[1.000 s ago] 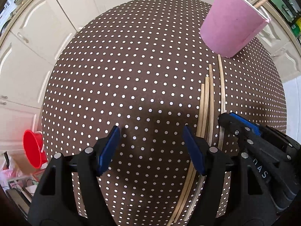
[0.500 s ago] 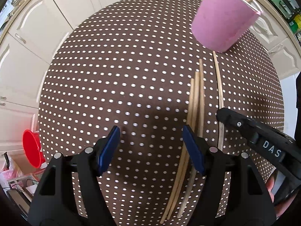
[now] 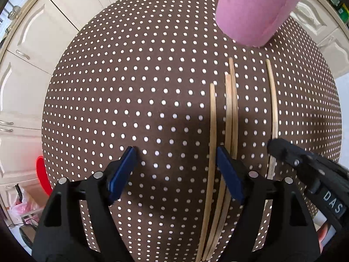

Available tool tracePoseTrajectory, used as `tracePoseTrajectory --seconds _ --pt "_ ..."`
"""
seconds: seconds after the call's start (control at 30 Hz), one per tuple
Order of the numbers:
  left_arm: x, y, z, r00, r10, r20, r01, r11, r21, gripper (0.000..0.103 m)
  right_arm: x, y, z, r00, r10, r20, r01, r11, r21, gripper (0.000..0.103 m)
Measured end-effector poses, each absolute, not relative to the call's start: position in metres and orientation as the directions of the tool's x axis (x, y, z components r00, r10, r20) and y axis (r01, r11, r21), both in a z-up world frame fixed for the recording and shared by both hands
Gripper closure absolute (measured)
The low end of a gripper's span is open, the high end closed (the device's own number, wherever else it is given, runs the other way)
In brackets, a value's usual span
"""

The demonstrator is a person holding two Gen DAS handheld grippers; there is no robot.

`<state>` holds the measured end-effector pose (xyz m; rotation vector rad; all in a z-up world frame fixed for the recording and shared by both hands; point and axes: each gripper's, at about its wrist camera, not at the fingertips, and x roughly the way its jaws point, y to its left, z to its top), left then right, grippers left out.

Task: Organize utensils
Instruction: 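Grasp another chopstick with the left gripper while the right gripper holds its chopstick, then lift both chopsticks upright and lower them into the pink cup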

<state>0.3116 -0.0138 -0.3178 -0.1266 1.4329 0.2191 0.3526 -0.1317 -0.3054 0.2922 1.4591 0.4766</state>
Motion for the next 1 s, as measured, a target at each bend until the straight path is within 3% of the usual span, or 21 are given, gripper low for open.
tracePoseTrajectory --seconds 0.13,0.2,0.37,0.5,0.6,0.67,0.73,0.77,0.83,1.0 --pt "0.318 -0.013 -0.318 0.156 0.052 -0.986 -0.228 0.973 0.015 0.033 0.342 -0.139 -0.302 0.067 0.446 -0.892 -0.115 0.892 0.437 0.098" --pt "0.32 -0.015 -0.313 0.21 0.041 -0.977 -0.194 0.981 0.0 0.063 0.34 -0.142 -0.301 0.072 0.44 -0.895 -0.087 0.897 0.434 0.097" --pt "0.33 0.004 -0.314 0.222 -0.008 -0.975 -0.181 0.982 -0.05 0.092 0.344 -0.139 -0.3 0.1 0.43 -0.897 0.01 0.901 0.433 0.094" --pt "0.337 0.02 -0.314 0.199 -0.102 -0.975 -0.163 0.977 -0.135 0.097 0.346 -0.124 -0.294 0.146 0.348 -0.926 0.016 0.935 0.354 0.087" --pt "0.337 0.025 -0.313 0.193 -0.128 -0.973 -0.098 0.984 -0.149 0.097 0.341 -0.098 -0.288 0.176 0.284 -0.942 -0.042 0.959 0.281 0.059" --pt "0.335 0.042 -0.307 0.188 -0.142 -0.972 -0.076 0.985 -0.158 0.097 0.335 -0.078 -0.287 0.217 0.159 -0.963 -0.096 0.985 0.141 0.061" --pt "0.329 0.06 -0.302 0.192 -0.164 -0.968 -0.061 0.982 -0.179 0.098 0.329 -0.066 -0.287 0.255 0.06 -0.965 -0.111 0.993 0.032 0.071" --pt "0.33 0.064 -0.3 0.196 -0.173 -0.965 -0.056 0.981 -0.187 0.098 0.327 -0.068 -0.287 0.269 0.054 -0.962 -0.084 0.996 0.033 0.074" --pt "0.33 0.077 -0.294 0.207 -0.202 -0.957 -0.041 0.976 -0.215 0.098 0.327 -0.082 -0.286 0.271 0.07 -0.96 -0.015 0.998 0.068 0.097" --pt "0.334 0.091 -0.272 0.25 -0.23 -0.94 -0.023 0.97 -0.244 0.097 0.323 -0.112 -0.28 0.289 0.16 -0.944 0.108 0.974 0.198 0.098"
